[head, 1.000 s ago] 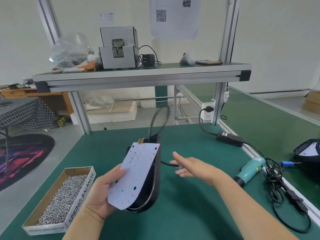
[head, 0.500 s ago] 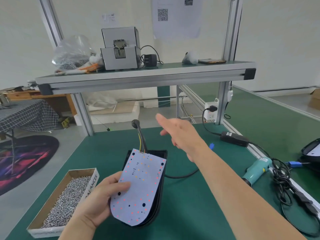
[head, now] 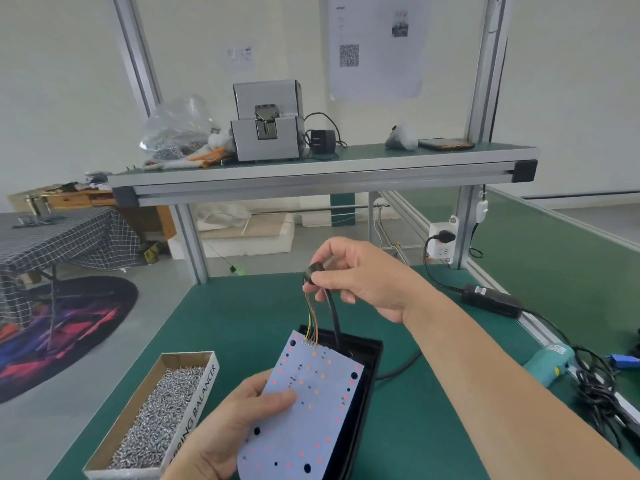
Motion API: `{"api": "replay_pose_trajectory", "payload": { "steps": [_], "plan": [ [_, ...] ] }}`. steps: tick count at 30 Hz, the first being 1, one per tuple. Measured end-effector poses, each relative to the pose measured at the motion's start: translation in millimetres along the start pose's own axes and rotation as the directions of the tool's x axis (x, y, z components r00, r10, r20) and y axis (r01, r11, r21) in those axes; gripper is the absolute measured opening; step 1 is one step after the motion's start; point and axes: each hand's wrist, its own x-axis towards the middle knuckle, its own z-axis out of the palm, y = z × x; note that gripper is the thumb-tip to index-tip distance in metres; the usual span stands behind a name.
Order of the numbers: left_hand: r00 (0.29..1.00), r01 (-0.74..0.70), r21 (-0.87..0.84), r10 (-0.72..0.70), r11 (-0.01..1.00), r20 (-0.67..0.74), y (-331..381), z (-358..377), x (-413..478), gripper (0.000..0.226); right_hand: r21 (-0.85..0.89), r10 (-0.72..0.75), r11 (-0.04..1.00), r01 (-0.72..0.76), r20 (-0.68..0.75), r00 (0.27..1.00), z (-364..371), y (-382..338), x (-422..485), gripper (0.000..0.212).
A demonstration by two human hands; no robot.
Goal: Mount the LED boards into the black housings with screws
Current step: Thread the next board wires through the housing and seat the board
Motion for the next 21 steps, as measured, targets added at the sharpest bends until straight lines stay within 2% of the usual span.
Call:
{"api": "replay_pose_trajectory", "payload": {
  "steps": [2,5,7,9,11,12,16,18,21],
  "plan": [
    [1.0,-0.009,-0.056,0.009,0.998,-0.009,3,-1,0,0.06,0.021,-0.027,0.999,0.028,-0.03,0.999,-3,5,-5,0.016],
    [0.998,-0.056,-0.163,0.051,0.985,-0.037,6,-8,3,0.048,0.065,-0.032,0.997,0.038,-0.08,0.996,-10,12,-13,0.012],
    [0.996,-0.079,-0.222,0.069,0.972,-0.053,7,-10,5,0.041,0.028,-0.028,0.999,0.031,-0.106,0.994,-9,18,-19,0.012],
    [0.993,-0.095,-0.25,0.076,0.964,-0.085,9,-11,8,0.038,-0.208,-0.088,0.977,0.052,-0.166,0.982,-3,24,-23,0.016],
    [0.989,-0.115,-0.253,0.086,0.961,-0.124,12,-10,10,0.037,-0.464,-0.185,0.883,0.072,-0.203,0.961,2,31,-25,0.016],
    [0.986,-0.124,-0.255,0.09,0.959,-0.141,14,-9,10,0.037,-0.532,-0.212,0.843,0.075,-0.201,0.956,5,34,-26,0.016],
    [0.983,-0.129,-0.25,0.091,0.96,-0.157,21,-10,8,0.034,-0.626,-0.323,0.761,0.169,-0.14,0.936,10,40,-28,0.01],
    [0.986,-0.131,-0.224,0.102,0.966,-0.134,26,-10,7,0.035,-0.681,-0.334,0.708,0.187,-0.089,0.938,13,43,-26,0.007],
    [0.988,-0.128,-0.128,0.116,0.983,-0.102,32,-7,6,0.044,-0.799,-0.384,0.56,0.219,-0.016,0.923,19,49,-22,0.012]
  ]
}}
